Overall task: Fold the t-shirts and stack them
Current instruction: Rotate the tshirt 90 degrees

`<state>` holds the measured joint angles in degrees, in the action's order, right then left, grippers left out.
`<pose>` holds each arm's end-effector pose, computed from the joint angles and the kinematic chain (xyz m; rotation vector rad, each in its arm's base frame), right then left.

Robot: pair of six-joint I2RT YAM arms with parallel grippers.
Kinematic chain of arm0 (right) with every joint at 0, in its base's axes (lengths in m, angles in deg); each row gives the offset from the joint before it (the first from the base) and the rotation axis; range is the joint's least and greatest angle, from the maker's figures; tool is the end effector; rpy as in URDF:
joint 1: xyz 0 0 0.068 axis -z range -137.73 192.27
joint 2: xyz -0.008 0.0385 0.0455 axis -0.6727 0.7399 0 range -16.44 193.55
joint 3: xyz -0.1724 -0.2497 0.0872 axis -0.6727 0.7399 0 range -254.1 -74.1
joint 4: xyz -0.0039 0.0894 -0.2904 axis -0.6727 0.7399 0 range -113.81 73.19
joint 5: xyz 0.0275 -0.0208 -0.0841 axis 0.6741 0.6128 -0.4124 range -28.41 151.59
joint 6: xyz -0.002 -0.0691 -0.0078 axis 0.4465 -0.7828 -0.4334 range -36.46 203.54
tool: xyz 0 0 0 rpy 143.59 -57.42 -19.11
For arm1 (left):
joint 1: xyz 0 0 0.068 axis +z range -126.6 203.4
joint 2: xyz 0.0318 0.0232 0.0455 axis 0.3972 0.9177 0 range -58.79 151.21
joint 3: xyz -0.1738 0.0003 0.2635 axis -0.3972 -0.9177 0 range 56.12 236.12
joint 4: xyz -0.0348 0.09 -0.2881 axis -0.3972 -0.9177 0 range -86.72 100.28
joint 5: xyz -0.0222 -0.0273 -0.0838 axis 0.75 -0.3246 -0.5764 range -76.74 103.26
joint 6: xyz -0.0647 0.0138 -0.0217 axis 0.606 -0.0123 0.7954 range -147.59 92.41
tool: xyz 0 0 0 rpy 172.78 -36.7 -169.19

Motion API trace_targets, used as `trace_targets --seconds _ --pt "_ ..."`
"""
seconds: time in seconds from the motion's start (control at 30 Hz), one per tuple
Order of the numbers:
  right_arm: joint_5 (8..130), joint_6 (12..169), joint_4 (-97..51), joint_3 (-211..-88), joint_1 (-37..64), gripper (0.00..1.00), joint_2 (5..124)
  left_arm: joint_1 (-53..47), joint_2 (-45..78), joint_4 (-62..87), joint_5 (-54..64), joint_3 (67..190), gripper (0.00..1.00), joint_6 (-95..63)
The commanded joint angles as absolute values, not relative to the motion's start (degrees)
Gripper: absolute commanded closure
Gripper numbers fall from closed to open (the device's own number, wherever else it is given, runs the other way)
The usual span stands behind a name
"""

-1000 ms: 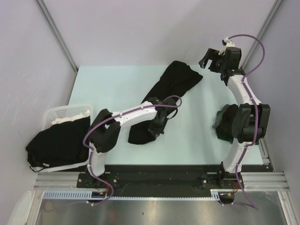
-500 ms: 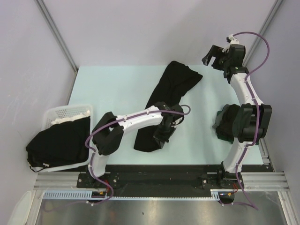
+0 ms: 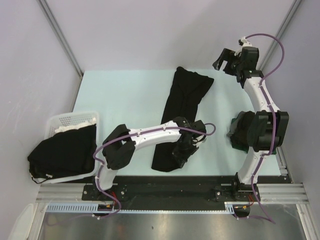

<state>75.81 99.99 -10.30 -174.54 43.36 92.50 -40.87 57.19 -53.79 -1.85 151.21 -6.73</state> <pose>0.5351 0.0037 0.3731 0.1358 1.9612 0.4189 0.1857 -0.4193 0.2150 -1.1271 -2.7841 0.3828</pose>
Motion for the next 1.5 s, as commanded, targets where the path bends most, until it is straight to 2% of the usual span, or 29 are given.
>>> trace_targets --seconds 0.0,0.1,0.2,0.47,0.63,0.7,0.9,1.03,1.2,1.33,1.47 --pt "75.4 99.2 -9.0 -177.2 42.5 0.0 92.5 -41.0 58.8 -52.3 -5.5 155.6 1.0 -8.7" --pt "75.1 99.0 -8.6 -177.4 42.5 0.0 92.6 -41.0 60.5 -51.8 -6.7 157.7 0.97 -8.7" --pt "75.2 98.8 -8.4 -177.3 42.5 0.0 92.5 -41.3 60.9 -52.0 -6.2 158.7 0.84 -8.6" --pt "74.1 97.4 -6.9 -178.2 42.5 0.0 92.6 -40.9 59.9 -53.0 -3.3 163.0 0.79 -8.3" --pt "71.0 95.6 -3.9 -176.5 40.3 0.0 90.4 -39.4 57.6 -55.8 5.6 166.0 0.79 -8.0" --pt "69.1 95.1 -1.7 -174.9 38.3 0.0 87.7 -37.2 55.0 -56.0 12.8 164.6 0.79 -7.4" --pt "54.6 90.1 16.1 -172.6 27.4 0.0 84.0 -26.3 45.6 -54.6 28.1 156.7 0.81 -2.6" --pt "46.9 92.1 21.8 -168.5 22.5 0.0 78.5 -21.0 39.7 -54.4 36.7 154.4 0.82 -0.9" --pt "42.5 98.1 18.9 -160.0 20.0 0.0 64.7 -20.2 33.8 -51.9 39.8 149.4 0.87 -1.9" --pt "40.3 106.1 24.9 -160.3 16.4 0.0 62.1 -20.2 30.2 -51.6 39.5 144.0 0.92 -1.4" --pt "29.7 109.5 34.3 -160.6 4.2 0.0 63.4 -20.2 25.0 -47.7 39.7 138.7 0.94 -2.0"
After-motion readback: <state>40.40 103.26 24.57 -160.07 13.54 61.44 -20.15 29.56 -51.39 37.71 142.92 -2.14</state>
